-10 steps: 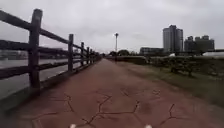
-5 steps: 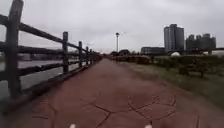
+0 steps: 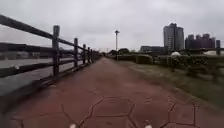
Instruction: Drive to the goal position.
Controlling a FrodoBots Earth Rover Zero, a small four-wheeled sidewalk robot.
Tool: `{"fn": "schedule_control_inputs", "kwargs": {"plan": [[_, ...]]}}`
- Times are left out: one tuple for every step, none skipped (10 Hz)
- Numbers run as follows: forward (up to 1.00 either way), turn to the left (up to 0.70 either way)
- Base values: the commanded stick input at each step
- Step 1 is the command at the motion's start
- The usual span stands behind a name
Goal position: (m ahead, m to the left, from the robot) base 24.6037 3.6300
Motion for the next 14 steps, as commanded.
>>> {"fn": "schedule_control_inputs", "kwargs": {"plan": [[1.00, 0.00], [1.00, 0.00], [1.00, 0.00], [1.00, 0.00], [1.00, 0.00], [1.00, 0.00], [1.00, 0.00], [1.00, 0.00], [1.00, 0.00], [1.00, 0.00], [1.00, 0.00], [1.00, 0.00], [1.00, 0.00], [1.00, 0.00]]}}
